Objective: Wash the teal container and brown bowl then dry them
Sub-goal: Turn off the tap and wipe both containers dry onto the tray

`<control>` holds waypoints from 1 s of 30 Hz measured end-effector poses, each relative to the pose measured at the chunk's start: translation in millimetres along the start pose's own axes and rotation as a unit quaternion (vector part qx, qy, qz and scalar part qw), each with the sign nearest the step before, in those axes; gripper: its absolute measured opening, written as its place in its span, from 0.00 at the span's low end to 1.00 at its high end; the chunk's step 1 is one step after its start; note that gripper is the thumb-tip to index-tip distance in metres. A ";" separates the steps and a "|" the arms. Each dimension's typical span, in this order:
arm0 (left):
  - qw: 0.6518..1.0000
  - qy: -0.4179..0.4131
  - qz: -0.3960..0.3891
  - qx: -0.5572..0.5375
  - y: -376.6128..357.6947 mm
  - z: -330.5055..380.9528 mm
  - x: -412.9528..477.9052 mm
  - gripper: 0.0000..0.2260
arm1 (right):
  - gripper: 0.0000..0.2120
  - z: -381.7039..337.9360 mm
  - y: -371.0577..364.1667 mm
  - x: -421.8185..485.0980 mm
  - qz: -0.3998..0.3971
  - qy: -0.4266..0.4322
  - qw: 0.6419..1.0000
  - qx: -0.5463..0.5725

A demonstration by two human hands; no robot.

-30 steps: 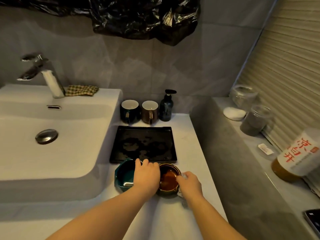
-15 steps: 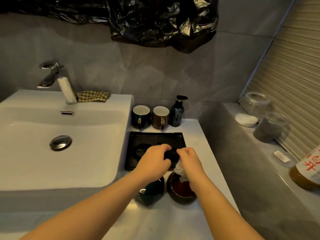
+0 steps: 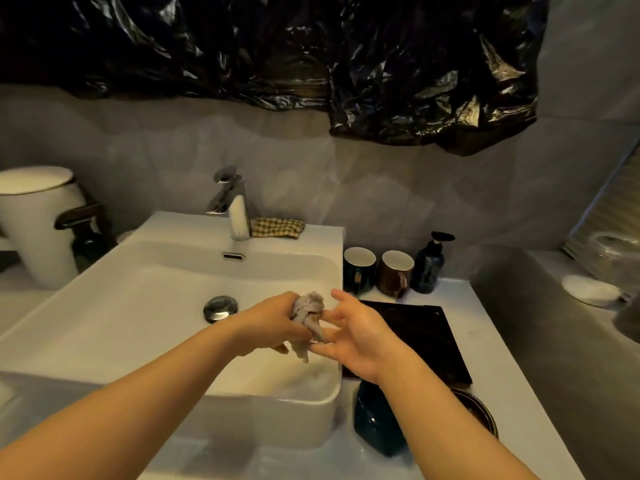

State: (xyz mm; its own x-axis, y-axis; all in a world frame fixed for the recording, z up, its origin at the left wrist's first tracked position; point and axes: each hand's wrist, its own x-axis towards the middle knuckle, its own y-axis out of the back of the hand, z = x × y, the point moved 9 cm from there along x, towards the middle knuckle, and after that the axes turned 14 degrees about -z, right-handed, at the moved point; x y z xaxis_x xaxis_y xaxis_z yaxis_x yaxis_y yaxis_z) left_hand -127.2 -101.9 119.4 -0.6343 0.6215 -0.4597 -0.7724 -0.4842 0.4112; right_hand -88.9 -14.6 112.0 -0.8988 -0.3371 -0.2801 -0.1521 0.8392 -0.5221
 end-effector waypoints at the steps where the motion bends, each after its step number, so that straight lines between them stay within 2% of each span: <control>1: 0.999 0.007 -0.016 -0.046 4.0 -8.3 -2.5 0.08 | 0.26 -2.4 0.5 3.1 0.029 0.005 0.994 -0.103; 2: 0.994 0.013 -0.035 -0.099 6.7 -16.3 -4.5 0.05 | 0.28 -8.8 -1.4 6.2 0.053 0.017 0.968 -0.243; 3: 0.986 0.017 -0.057 -0.155 7.2 -23.6 -5.2 0.04 | 0.30 -15.8 -8.7 9.6 0.057 0.041 0.913 -0.402; 5: 0.964 0.013 -0.105 -0.244 6.3 -32.0 -4.8 0.05 | 0.35 -15.8 -34.3 17.1 0.020 0.089 0.755 -0.650; 6: 0.957 0.003 -0.127 -0.262 5.6 -32.0 -3.5 0.05 | 0.38 -9.9 -42.2 22.0 0.005 0.094 0.688 -0.719; 7: 0.954 -0.010 -0.147 -0.260 4.6 -29.5 -1.7 0.06 | 0.41 -4.0 -46.3 27.4 -0.001 0.091 0.645 -0.758; 8: 0.956 -0.020 -0.160 -0.246 3.8 -26.8 0.5 0.09 | 0.42 0.3 -48.1 33.9 -0.002 0.091 0.622 -0.778; 10: 0.964 -0.021 -0.177 -0.197 2.2 -23.6 4.3 0.12 | 0.42 1.9 -48.4 45.6 0.010 0.099 0.590 -0.801; 13: 0.983 0.016 -0.169 -0.070 0.1 -28.5 13.4 0.13 | 0.34 -1.9 -41.8 61.0 0.045 0.098 0.547 -0.830; 16: 0.992 0.072 -0.057 0.092 15.1 -31.5 23.2 0.11 | 0.27 1.1 -32.3 75.0 0.086 0.099 0.523 -0.842; 18: 0.972 0.094 0.030 0.215 29.9 -25.6 22.2 0.14 | 0.25 -3.8 -32.2 79.4 0.120 0.102 0.516 -0.842; 19: 0.964 0.091 0.062 0.243 35.0 -23.5 22.2 0.14 | 0.23 -7.5 -33.1 79.6 0.135 0.103 0.512 -0.842; 21: 0.963 0.072 0.110 0.235 42.2 -24.5 23.9 0.14 | 0.19 -12.5 -30.8 81.2 0.130 0.066 0.537 -0.831; 23: 0.973 0.065 0.126 0.185 44.8 -31.4 26.1 0.10 | 0.22 -12.4 -25.3 83.3 0.094 0.053 0.567 -0.817; 24: 0.986 0.068 0.111 0.104 44.9 -40.4 28.0 0.08 | 0.28 -12.5 -23.8 82.1 0.080 0.060 0.586 -0.804; 25: 0.994 0.074 0.074 -0.014 41.7 -49.9 29.2 0.07 | 0.33 -13.7 -27.4 76.1 0.065 0.090 0.589 -0.801; 26: 0.988 0.079 0.027 -0.133 35.6 -56.6 29.4 0.06 | 0.37 -13.1 -33.6 69.5 0.049 0.124 0.572 -0.809; 27: 0.972 0.083 -0.022 -0.220 28.2 -58.5 26.5 0.05 | 0.40 -8.4 -38.0 66.3 0.034 0.146 0.535 -0.832; 29: 0.956 0.097 -0.107 -0.254 16.2 -59.2 21.4 0.06 | 0.41 0.6 -38.9 65.4 0.045 0.179 0.468 -0.865; 30: 0.959 0.105 -0.140 -0.223 10.7 -58.3 19.6 0.08 | 0.39 -0.2 -41.2 66.1 0.050 0.186 0.455 -0.869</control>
State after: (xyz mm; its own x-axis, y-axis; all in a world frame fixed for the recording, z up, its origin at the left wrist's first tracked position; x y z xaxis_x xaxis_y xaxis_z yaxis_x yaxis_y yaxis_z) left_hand -149.9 -130.7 68.9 -0.3560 0.6505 -0.6709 -0.8214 -0.5602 -0.1073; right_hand -142.1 -71.4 115.1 -0.8953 -0.4356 0.0930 0.0930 0.0212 0.9954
